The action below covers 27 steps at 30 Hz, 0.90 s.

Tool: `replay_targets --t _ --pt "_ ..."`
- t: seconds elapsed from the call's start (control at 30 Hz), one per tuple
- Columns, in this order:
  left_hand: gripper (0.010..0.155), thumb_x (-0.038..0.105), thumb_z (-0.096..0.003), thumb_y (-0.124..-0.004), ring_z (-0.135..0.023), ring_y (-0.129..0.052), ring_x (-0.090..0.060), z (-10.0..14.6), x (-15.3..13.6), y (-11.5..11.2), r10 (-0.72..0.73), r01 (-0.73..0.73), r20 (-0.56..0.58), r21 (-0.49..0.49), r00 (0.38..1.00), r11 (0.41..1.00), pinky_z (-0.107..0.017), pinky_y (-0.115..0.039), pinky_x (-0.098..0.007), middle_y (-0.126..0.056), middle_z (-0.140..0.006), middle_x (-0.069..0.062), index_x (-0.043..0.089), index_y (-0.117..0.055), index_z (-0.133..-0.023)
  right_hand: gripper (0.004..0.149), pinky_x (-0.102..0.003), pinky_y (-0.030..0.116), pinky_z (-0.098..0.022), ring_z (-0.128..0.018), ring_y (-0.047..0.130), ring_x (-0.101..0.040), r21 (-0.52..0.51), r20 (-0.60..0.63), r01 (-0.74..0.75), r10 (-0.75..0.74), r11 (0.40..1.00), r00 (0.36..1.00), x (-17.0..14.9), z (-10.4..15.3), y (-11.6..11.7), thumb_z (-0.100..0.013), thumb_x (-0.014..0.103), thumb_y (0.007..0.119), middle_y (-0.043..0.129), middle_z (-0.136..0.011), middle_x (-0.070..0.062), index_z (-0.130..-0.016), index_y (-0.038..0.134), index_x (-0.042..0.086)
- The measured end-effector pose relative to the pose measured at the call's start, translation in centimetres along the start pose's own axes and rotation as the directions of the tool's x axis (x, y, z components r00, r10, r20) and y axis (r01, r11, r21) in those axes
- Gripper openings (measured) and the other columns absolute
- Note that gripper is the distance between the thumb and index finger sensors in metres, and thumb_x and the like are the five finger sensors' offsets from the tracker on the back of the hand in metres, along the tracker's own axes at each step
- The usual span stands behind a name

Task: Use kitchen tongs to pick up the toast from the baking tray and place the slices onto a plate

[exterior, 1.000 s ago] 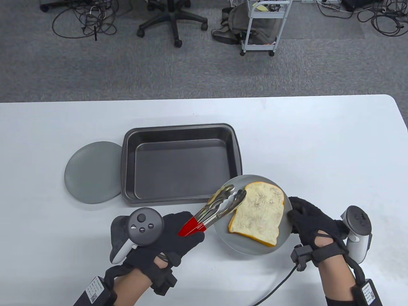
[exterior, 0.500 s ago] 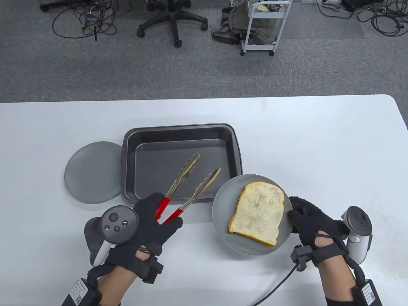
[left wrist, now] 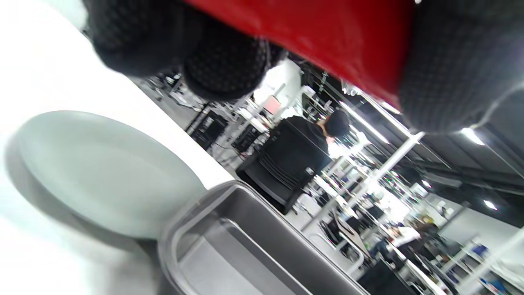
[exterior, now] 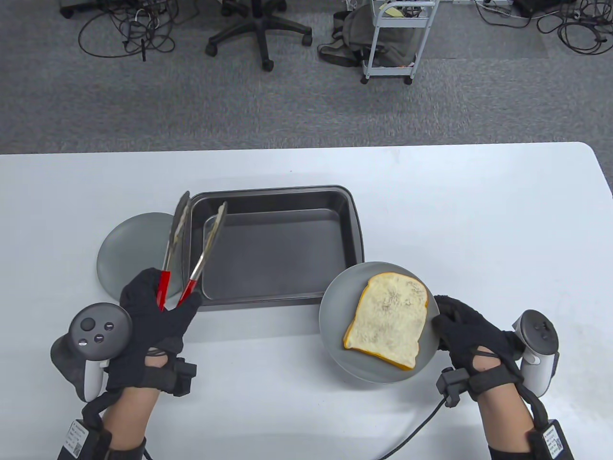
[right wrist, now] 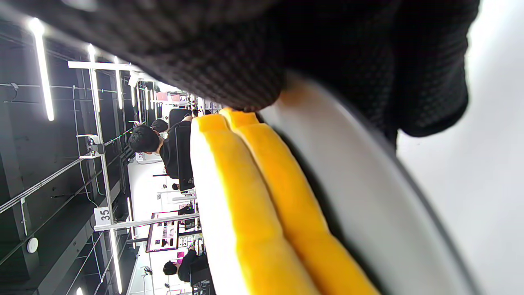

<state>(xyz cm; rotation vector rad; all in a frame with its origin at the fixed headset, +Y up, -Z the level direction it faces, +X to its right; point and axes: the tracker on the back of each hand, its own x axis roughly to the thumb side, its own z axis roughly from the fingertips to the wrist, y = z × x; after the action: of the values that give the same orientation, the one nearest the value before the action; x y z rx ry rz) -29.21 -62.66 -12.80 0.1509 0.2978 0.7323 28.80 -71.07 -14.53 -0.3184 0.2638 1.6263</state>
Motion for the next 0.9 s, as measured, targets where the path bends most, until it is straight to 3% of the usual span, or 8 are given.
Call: replay_targets --t 0.23,0.43,0.53,0.9 --pt "0.089 0.066 -0.0361 -0.097 -0.058 -0.09 -0.027 -2.5 -3.7 1.4 -0.025 0.036 -0.131 0.085 0.991 0.996 -0.037 -0.089 -0.035 -0.075 -0.087 -0.009 0.019 -0.055 -0.1 0.053 -0.054 0.098 -0.043 -0.047 0.117 -0.036 0.001 -0.004 0.0 0.0 1.0 1.0 0.0 0.0 -0.1 -0.042 0.021 0.091 0.101 -0.07 -0.022 -0.09 0.077 0.002" --pt "0.089 0.064 -0.0374 -0.096 -0.061 -0.087 -0.028 -4.5 -6.2 1.0 -0.041 0.065 -0.236 0.095 0.971 0.993 -0.04 -0.087 -0.037 -0.071 -0.089 -0.009 0.02 -0.052 -0.101 0.053 -0.054 0.098 -0.043 -0.047 0.117 -0.037 -0.002 -0.008 -0.004 0.004 1.0 1.0 0.0 -0.1 -0.1 -0.042 0.021 0.091 0.101 -0.07 -0.022 -0.09 0.077 0.002" --pt "0.084 0.06 -0.0418 -0.092 -0.064 -0.085 -0.03 -5.5 -7.3 0.1 -0.048 0.07 -0.284 0.069 0.958 0.995 -0.043 -0.085 -0.038 -0.07 -0.092 -0.01 0.019 -0.05 -0.102 0.053 -0.054 0.098 -0.043 -0.047 0.117 -0.037 -0.003 -0.013 -0.006 0.006 1.0 1.0 0.0 -0.1 -0.2 -0.042 0.021 0.091 0.101 -0.07 -0.022 -0.09 0.077 0.002" --pt "0.085 0.063 -0.0412 -0.091 -0.068 -0.082 -0.031 -7.6 -9.6 -4.0 -0.252 0.265 -0.4 -0.024 0.881 0.964 -0.049 -0.08 -0.042 -0.068 -0.094 -0.012 0.017 -0.055 -0.103 0.054 -0.055 0.098 -0.043 -0.047 0.117 -0.037 0.001 -0.016 -0.004 0.004 1.0 1.0 0.1 -0.2 -0.3 -0.042 0.021 0.091 0.101 -0.07 -0.022 -0.09 0.077 0.002"
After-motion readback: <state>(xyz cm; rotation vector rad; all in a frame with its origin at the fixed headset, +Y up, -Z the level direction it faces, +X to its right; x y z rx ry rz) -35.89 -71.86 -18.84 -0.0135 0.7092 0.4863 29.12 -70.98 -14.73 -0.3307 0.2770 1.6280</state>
